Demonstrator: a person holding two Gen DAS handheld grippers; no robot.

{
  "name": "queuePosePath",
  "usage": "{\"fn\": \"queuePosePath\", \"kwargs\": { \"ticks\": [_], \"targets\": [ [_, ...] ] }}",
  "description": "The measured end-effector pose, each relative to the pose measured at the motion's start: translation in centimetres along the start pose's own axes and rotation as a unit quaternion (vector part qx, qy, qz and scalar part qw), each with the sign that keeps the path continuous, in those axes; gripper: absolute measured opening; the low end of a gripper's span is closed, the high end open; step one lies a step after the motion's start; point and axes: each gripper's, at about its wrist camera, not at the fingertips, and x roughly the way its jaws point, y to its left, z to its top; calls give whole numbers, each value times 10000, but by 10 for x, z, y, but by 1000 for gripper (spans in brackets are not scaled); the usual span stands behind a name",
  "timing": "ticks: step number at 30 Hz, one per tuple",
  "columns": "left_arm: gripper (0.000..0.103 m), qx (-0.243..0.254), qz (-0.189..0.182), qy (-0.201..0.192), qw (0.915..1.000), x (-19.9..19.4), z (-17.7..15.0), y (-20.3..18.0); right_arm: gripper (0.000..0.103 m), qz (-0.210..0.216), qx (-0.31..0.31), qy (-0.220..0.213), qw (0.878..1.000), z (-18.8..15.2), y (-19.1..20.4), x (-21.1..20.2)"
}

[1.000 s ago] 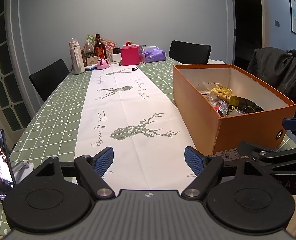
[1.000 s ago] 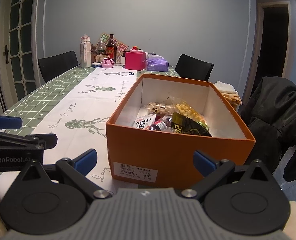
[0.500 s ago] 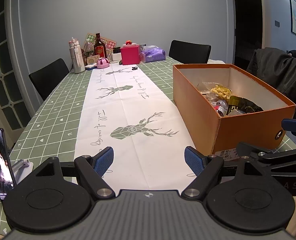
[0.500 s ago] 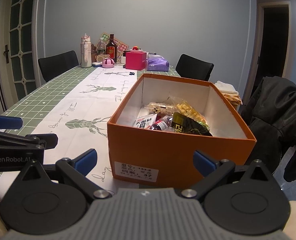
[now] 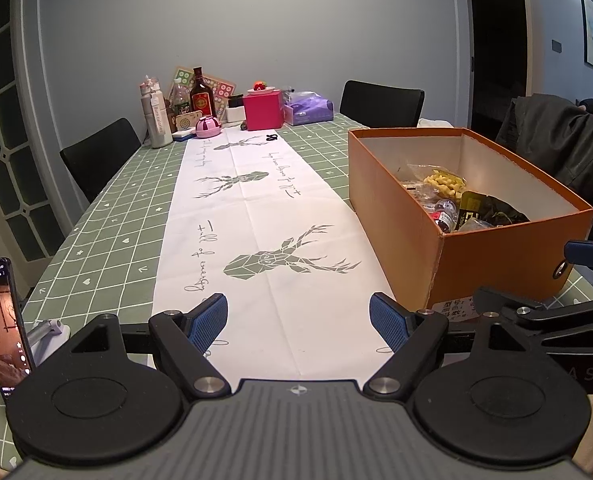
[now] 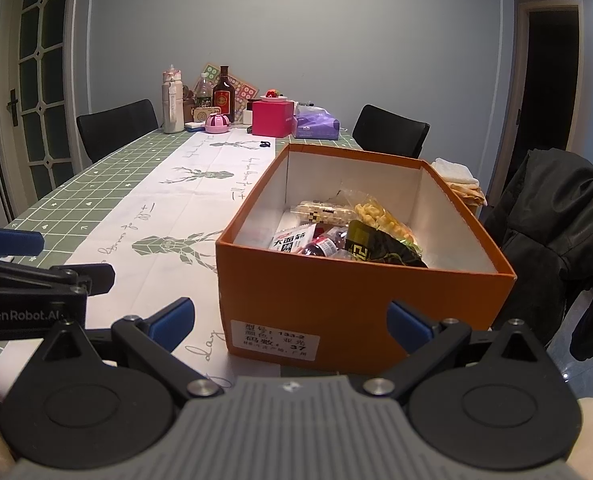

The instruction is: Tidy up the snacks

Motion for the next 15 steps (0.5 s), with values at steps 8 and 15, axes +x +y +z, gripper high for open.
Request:
{"fn": "queuePosePath", "kwargs": {
  "ticks": [8,15],
  "targets": [
    [95,14,18,-18,10000,-1,1,0,100,5,6,5,10000,0,0,0],
    [95,-5,6,-17,10000,-1,1,0,100,14,9,33,10000,-1,1,2]
  ]
}}
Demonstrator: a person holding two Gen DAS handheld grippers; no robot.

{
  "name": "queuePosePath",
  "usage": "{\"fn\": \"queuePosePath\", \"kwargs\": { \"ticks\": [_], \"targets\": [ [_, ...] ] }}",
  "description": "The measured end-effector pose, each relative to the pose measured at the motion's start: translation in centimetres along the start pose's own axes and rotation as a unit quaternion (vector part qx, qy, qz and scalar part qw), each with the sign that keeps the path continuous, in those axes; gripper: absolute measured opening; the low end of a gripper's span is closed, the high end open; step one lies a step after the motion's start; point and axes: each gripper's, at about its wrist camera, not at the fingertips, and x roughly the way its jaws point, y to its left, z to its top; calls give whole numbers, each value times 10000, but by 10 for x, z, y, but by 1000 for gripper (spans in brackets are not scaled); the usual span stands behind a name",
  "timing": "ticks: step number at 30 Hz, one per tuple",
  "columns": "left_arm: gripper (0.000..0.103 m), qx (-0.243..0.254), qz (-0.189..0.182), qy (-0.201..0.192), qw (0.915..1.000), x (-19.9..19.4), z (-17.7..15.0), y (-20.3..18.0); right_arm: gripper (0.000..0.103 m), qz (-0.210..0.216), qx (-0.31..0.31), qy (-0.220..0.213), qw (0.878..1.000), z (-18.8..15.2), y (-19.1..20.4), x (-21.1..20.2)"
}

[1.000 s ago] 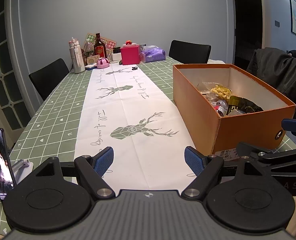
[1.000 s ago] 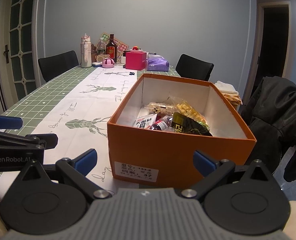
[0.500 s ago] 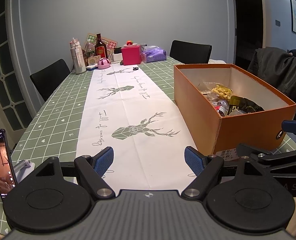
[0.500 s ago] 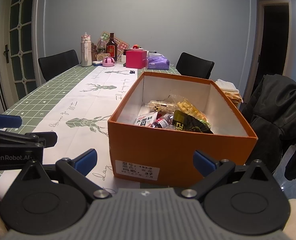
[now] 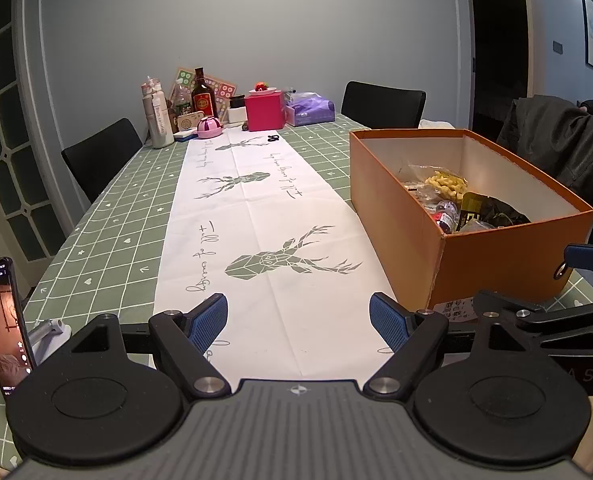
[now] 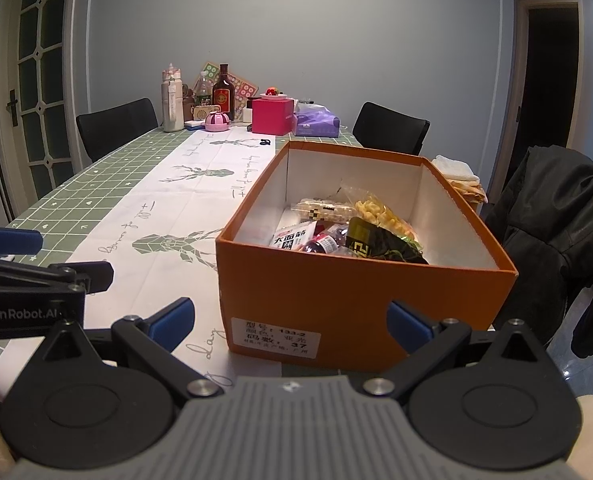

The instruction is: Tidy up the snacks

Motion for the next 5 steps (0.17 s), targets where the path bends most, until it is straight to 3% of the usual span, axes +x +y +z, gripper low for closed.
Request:
{"fn": "queuePosePath", "kwargs": {
  "ticks": [5],
  "targets": [
    [95,-38,-34,-5,10000,-1,0,0,100,6,29,19,10000,0,0,0]
  ]
}}
